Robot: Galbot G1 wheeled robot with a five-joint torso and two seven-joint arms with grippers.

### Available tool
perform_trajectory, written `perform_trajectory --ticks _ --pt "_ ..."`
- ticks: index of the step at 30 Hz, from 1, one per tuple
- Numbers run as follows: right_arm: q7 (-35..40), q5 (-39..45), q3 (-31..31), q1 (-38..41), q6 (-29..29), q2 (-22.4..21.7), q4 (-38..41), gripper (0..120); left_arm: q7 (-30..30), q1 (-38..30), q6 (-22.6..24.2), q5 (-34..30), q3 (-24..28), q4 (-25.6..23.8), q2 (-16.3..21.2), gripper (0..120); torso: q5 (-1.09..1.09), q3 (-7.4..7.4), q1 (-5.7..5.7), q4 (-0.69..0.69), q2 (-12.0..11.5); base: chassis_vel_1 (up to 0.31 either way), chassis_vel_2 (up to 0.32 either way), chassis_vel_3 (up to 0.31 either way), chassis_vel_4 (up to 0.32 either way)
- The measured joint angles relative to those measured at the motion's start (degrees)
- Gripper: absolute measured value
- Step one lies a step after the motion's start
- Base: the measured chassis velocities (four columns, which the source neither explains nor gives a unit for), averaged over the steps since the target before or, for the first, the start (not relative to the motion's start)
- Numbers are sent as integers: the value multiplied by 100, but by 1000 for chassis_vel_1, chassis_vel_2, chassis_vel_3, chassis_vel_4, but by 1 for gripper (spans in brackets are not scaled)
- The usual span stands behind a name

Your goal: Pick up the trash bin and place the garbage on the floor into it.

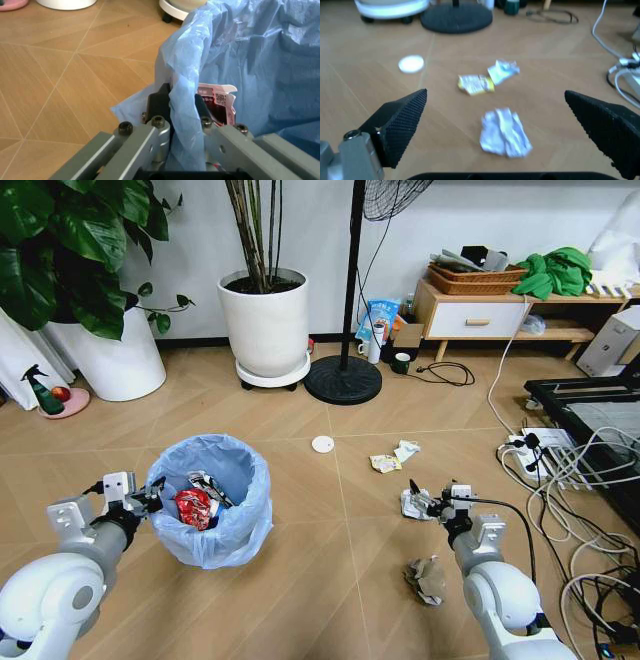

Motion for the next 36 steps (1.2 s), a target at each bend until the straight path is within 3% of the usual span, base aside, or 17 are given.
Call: perform_trajectory --ticks 5,11,22,32,36 --pt "-1017 -44 552 -160 85 -97 -354 100 66 -79 0 20 31 75 8 0 0 0 0 -1 0 0 0 0 0" --pt "-1570 -202 710 -283 116 -223 -718 100 126 -103 -1 98 35 112 18 0 0 0 0 -2 0 0 0 0 0" --pt "-2071 -599 255 -183 390 -347 -1685 100 239 -82 -13 177 38 111 34 0 1 0 0 -1 0 0 0 0 0" --pt "-2838 -802 -19 -32 655 -1146 -2281 100 239 -88 -14 138 59 73 95 0 -1 0 0 -1 0 0 0 0 0" --pt "-2941 -843 -83 57 705 -1226 -2453 100 235 -95 -13 130 66 80 105 0 0 0 0 -1 0 0 0 0 0"
